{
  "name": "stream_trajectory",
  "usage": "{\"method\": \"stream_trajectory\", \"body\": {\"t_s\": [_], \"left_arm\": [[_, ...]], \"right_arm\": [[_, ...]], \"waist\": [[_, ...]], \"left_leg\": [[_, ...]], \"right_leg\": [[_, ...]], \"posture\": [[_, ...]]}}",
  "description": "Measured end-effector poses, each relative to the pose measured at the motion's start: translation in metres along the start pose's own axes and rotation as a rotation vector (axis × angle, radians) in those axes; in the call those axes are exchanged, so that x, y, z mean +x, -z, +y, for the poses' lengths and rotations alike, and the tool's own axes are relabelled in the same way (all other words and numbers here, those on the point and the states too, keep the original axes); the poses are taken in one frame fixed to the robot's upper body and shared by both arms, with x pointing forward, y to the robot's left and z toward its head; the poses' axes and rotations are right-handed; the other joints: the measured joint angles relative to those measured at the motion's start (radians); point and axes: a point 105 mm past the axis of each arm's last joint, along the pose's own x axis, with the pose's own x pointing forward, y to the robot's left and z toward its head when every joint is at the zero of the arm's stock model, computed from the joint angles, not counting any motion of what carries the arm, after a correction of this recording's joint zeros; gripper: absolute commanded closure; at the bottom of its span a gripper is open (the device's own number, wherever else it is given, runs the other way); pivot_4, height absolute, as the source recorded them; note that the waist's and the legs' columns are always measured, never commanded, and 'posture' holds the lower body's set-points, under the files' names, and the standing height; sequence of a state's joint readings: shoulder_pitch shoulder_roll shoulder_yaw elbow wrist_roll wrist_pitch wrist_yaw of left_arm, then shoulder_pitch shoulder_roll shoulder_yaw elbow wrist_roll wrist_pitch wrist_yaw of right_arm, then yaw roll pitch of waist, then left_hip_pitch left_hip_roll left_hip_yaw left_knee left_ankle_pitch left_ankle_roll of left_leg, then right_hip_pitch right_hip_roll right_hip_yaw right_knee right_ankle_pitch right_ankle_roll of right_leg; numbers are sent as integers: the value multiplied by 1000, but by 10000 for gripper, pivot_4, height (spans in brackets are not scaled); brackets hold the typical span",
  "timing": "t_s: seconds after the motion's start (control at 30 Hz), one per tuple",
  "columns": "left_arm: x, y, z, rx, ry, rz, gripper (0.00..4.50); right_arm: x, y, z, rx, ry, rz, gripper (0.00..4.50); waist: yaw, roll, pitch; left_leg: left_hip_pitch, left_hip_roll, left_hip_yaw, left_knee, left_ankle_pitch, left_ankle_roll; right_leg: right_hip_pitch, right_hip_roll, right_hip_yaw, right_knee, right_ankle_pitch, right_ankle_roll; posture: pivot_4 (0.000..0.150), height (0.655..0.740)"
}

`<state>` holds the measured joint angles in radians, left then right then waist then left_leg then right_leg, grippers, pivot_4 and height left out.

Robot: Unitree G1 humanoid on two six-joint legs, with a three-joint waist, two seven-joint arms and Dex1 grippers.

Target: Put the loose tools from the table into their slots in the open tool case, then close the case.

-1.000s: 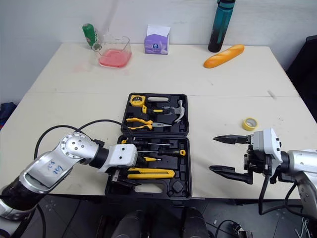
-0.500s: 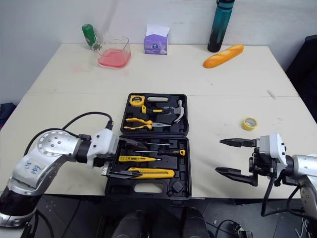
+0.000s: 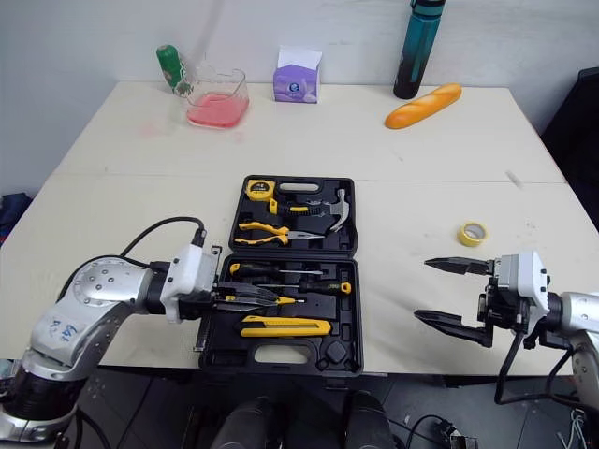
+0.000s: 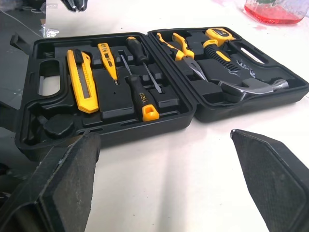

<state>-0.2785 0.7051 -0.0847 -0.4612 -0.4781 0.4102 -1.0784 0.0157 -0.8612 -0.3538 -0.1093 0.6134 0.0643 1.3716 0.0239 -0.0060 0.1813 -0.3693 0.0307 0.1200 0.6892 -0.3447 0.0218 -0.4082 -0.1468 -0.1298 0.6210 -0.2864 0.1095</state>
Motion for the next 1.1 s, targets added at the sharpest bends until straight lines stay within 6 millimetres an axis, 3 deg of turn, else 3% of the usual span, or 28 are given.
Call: {"method": "stream_trajectory", "body": {"t_s": [0.27, 0.73, 1.1], "left_arm": [[8, 12, -4, -6, 12, 36, 44613], [18, 53, -18, -94, 67, 167, 44613], [21, 60, -15, -90, 56, 213, 44613]], "right_arm": [[-1, 1, -2, 1, 7, 6, 0], [1, 1, 4, 7, -3, 14, 0], [4, 1, 4, 15, 17, 8, 0]], "waist": [[0, 0, 0], [0, 0, 0], [1, 2, -2]], "left_leg": [[0, 0, 0, 0, 0, 0], [0, 0, 0, 0, 0, 0], [2, 0, 0, 0, 0, 1]], "right_leg": [[0, 0, 0, 0, 0, 0], [0, 0, 0, -1, 0, 0], [2, -1, 0, -1, 0, 0]], "posture": [[1500, 7400], [1500, 7400], [1500, 7400]]}}
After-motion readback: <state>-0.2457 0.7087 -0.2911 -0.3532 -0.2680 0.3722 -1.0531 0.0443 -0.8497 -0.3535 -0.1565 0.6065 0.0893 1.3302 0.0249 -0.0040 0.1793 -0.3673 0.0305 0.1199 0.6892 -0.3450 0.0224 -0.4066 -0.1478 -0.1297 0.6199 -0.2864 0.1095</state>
